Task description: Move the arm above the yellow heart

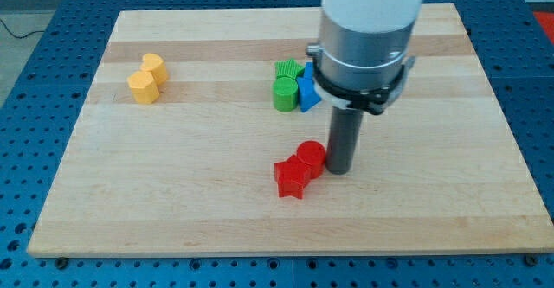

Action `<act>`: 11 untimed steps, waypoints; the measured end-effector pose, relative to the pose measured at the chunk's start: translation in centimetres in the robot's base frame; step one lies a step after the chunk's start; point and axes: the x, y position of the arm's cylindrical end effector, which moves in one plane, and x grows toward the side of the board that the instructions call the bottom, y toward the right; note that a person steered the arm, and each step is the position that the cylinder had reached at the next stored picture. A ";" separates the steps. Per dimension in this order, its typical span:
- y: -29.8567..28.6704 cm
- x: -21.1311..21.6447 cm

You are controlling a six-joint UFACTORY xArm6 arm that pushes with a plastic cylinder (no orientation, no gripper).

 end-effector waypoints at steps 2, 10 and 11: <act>0.5 0.3; -34.8 -17.0; -31.7 -22.3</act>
